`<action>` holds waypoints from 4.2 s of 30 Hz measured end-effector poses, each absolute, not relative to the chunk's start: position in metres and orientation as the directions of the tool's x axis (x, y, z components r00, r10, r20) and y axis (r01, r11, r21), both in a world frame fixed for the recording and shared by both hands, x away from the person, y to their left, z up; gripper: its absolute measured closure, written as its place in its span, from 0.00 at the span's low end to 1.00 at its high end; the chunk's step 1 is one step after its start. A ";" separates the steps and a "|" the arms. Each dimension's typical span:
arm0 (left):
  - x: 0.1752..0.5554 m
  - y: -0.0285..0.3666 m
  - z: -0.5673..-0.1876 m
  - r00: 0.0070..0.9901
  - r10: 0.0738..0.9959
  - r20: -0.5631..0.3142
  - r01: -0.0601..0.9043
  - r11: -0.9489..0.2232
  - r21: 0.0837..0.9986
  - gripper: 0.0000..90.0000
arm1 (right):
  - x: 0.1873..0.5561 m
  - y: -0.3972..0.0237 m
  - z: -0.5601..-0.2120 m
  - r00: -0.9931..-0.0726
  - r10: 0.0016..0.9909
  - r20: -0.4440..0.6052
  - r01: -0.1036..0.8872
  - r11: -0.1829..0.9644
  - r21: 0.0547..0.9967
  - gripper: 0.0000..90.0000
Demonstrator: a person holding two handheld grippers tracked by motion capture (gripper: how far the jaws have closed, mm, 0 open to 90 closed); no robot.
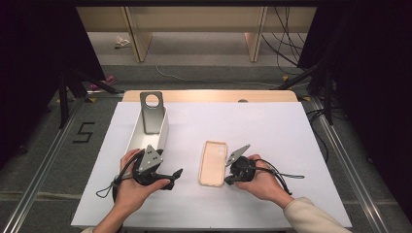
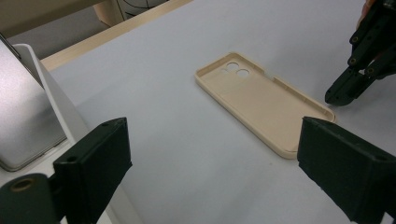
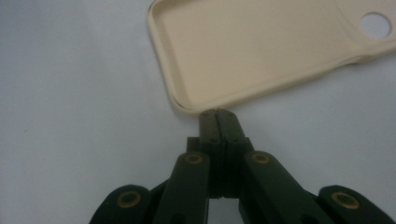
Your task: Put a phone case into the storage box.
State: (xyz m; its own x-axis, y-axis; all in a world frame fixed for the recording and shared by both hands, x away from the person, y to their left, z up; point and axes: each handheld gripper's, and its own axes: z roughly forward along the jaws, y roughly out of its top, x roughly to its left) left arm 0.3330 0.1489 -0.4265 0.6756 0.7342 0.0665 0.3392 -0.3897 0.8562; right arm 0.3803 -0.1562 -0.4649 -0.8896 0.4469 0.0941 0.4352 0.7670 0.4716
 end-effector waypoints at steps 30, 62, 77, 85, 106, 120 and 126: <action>0.332 0.144 -0.426 0.696 0.715 0.070 0.332 -0.406 0.851 0.11 | 0.391 -0.212 -0.448 -0.820 0.569 0.061 0.460 0.592 0.662 0.32; 0.333 0.082 -0.424 0.887 0.438 0.144 0.231 -0.692 0.684 0.17 | 0.364 -0.259 -0.429 -0.765 0.639 0.084 0.433 0.413 0.801 0.25; 0.354 0.043 -0.432 0.939 0.278 0.204 0.129 -0.832 0.540 0.20 | 0.358 -0.265 -0.427 -0.756 0.650 0.082 0.414 0.377 0.829 0.25; 0.365 0.027 -0.438 0.949 0.197 0.245 0.074 -0.898 0.433 0.24 | 0.359 -0.266 -0.427 -0.755 0.651 0.085 0.418 0.378 0.826 0.24; 0.374 0.005 -0.459 0.947 0.052 0.317 -0.025 -0.972 0.235 0.28 | 0.360 -0.268 -0.427 -0.749 0.655 0.096 0.425 0.365 0.828 0.24; 0.376 -0.002 -0.459 0.945 0.021 0.327 -0.051 -0.976 0.210 0.29 | 0.360 -0.268 -0.428 -0.750 0.654 0.097 0.426 0.365 0.828 0.24; 0.377 -0.002 -0.459 0.949 0.013 0.314 -0.054 -0.977 0.204 0.31 | 0.360 -0.267 -0.428 -0.751 0.653 0.097 0.425 0.366 0.828 0.24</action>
State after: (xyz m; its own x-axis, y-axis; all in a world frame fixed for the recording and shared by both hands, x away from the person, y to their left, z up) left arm 0.3765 -0.0016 -0.4592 0.9492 0.0131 0.3143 -0.0540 -0.9775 0.2039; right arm 0.3601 -0.2675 -0.4278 -0.7509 0.6533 0.0971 0.4253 0.3657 0.8279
